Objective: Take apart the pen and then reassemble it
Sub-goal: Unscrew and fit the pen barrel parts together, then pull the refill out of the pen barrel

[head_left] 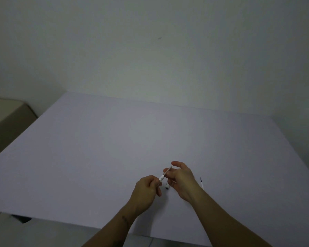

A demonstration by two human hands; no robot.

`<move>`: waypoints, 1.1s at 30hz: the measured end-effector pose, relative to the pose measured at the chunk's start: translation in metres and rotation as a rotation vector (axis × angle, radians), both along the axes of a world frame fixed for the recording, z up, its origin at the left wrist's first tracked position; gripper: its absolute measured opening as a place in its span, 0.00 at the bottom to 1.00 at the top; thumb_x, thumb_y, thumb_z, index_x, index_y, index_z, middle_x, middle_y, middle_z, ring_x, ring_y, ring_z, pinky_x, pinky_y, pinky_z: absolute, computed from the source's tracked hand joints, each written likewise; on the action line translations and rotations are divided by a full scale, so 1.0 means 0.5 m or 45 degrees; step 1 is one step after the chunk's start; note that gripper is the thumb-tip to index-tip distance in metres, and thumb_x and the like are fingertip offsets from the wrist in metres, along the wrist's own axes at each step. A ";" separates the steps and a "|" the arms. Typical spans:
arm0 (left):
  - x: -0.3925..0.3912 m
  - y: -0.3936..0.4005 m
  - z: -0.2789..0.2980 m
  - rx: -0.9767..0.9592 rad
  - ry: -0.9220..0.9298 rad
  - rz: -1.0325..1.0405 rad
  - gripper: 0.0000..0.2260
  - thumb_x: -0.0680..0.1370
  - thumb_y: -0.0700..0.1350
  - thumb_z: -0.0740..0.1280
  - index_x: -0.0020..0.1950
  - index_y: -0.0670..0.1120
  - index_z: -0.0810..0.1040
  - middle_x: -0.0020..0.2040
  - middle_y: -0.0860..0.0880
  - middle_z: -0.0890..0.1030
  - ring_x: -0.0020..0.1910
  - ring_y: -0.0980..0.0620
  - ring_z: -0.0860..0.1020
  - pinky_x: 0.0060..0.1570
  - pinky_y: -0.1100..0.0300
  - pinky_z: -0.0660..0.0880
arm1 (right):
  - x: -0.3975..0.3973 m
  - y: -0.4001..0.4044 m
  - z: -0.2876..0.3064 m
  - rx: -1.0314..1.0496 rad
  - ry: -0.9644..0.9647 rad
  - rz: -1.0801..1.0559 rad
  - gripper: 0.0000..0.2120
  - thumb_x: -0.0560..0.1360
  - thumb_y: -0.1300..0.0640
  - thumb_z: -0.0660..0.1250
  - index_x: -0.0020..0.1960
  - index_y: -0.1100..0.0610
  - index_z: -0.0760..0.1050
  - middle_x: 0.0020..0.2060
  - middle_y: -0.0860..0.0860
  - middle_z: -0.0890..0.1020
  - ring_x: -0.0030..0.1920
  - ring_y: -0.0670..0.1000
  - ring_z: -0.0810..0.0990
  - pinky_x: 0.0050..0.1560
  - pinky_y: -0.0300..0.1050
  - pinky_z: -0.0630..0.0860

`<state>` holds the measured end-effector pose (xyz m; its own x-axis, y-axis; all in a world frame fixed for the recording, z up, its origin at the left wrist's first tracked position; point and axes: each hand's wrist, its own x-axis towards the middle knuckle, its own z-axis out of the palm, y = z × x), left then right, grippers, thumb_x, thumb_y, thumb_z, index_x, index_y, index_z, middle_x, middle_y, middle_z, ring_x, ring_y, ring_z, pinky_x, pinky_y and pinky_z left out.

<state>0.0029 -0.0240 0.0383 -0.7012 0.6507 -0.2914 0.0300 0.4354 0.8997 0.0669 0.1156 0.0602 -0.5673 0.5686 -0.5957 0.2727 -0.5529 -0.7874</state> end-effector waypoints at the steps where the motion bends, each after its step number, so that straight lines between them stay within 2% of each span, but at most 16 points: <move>1: 0.000 0.000 0.000 0.001 -0.004 -0.004 0.15 0.82 0.43 0.56 0.44 0.45 0.81 0.34 0.47 0.83 0.31 0.54 0.75 0.35 0.61 0.74 | 0.001 0.003 0.001 -0.011 0.009 -0.011 0.21 0.74 0.74 0.63 0.62 0.56 0.72 0.49 0.59 0.85 0.50 0.56 0.83 0.49 0.50 0.78; 6: 0.002 -0.001 -0.005 0.004 -0.008 -0.018 0.15 0.83 0.44 0.56 0.45 0.45 0.80 0.35 0.47 0.84 0.31 0.55 0.76 0.35 0.62 0.76 | 0.005 0.017 0.007 -0.050 0.028 -0.062 0.21 0.75 0.74 0.62 0.62 0.56 0.71 0.48 0.58 0.85 0.50 0.56 0.82 0.47 0.50 0.77; 11: 0.000 -0.002 -0.012 0.010 -0.054 0.027 0.10 0.82 0.43 0.60 0.46 0.46 0.79 0.39 0.48 0.85 0.37 0.51 0.81 0.40 0.61 0.79 | -0.007 0.032 0.011 -0.025 0.065 -0.152 0.20 0.74 0.72 0.65 0.62 0.55 0.70 0.48 0.59 0.85 0.48 0.56 0.83 0.45 0.48 0.78; 16: -0.003 -0.010 -0.028 -0.052 -0.044 0.081 0.06 0.80 0.43 0.63 0.46 0.44 0.78 0.44 0.47 0.82 0.38 0.52 0.84 0.37 0.65 0.76 | -0.027 0.064 -0.001 -0.039 0.107 -0.256 0.20 0.73 0.72 0.67 0.60 0.56 0.71 0.46 0.61 0.85 0.43 0.55 0.84 0.39 0.46 0.78; 19: 0.001 -0.017 -0.043 -0.110 -0.043 0.162 0.05 0.79 0.43 0.65 0.45 0.45 0.77 0.42 0.46 0.82 0.37 0.52 0.84 0.37 0.61 0.79 | -0.036 0.077 -0.023 0.003 0.045 -0.244 0.19 0.73 0.72 0.67 0.59 0.56 0.70 0.41 0.60 0.84 0.38 0.55 0.83 0.35 0.45 0.76; 22: -0.005 -0.021 -0.055 -0.156 -0.012 0.238 0.05 0.78 0.44 0.67 0.44 0.44 0.77 0.40 0.44 0.82 0.39 0.46 0.83 0.43 0.50 0.83 | -0.048 0.074 -0.047 0.272 -0.210 -0.012 0.20 0.70 0.71 0.68 0.59 0.57 0.71 0.40 0.60 0.83 0.37 0.55 0.82 0.35 0.45 0.77; 24: -0.012 -0.022 -0.059 -0.174 0.016 0.261 0.05 0.77 0.44 0.67 0.42 0.44 0.78 0.39 0.44 0.82 0.39 0.44 0.83 0.44 0.47 0.82 | -0.058 0.068 -0.061 0.582 -0.372 0.228 0.20 0.69 0.69 0.69 0.59 0.57 0.72 0.38 0.57 0.83 0.36 0.52 0.82 0.34 0.39 0.76; 26: -0.020 -0.020 -0.061 -0.199 0.044 0.281 0.06 0.77 0.45 0.68 0.41 0.46 0.77 0.38 0.46 0.82 0.38 0.46 0.82 0.44 0.49 0.82 | -0.073 0.062 -0.070 0.811 -0.453 0.438 0.19 0.69 0.67 0.68 0.57 0.55 0.72 0.36 0.53 0.80 0.33 0.48 0.78 0.29 0.36 0.70; 29: -0.033 -0.016 -0.067 -0.250 0.109 0.272 0.07 0.76 0.48 0.69 0.40 0.49 0.77 0.36 0.50 0.81 0.35 0.51 0.80 0.41 0.55 0.81 | -0.104 0.057 -0.083 1.006 -0.550 0.673 0.17 0.69 0.65 0.66 0.54 0.54 0.68 0.36 0.51 0.76 0.32 0.48 0.74 0.27 0.39 0.66; 33: -0.051 -0.012 -0.080 -0.304 0.157 0.248 0.07 0.75 0.49 0.70 0.39 0.49 0.77 0.35 0.51 0.80 0.35 0.52 0.79 0.39 0.57 0.79 | -0.136 0.052 -0.095 1.170 -0.693 0.857 0.17 0.68 0.62 0.65 0.55 0.56 0.65 0.44 0.56 0.75 0.41 0.57 0.79 0.34 0.43 0.70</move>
<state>-0.0224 -0.0302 -0.0017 -0.8451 0.4247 -0.3247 0.0281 0.6417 0.7664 -0.0013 0.1419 0.0124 -0.7110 0.5904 -0.3820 0.6958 0.5116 -0.5041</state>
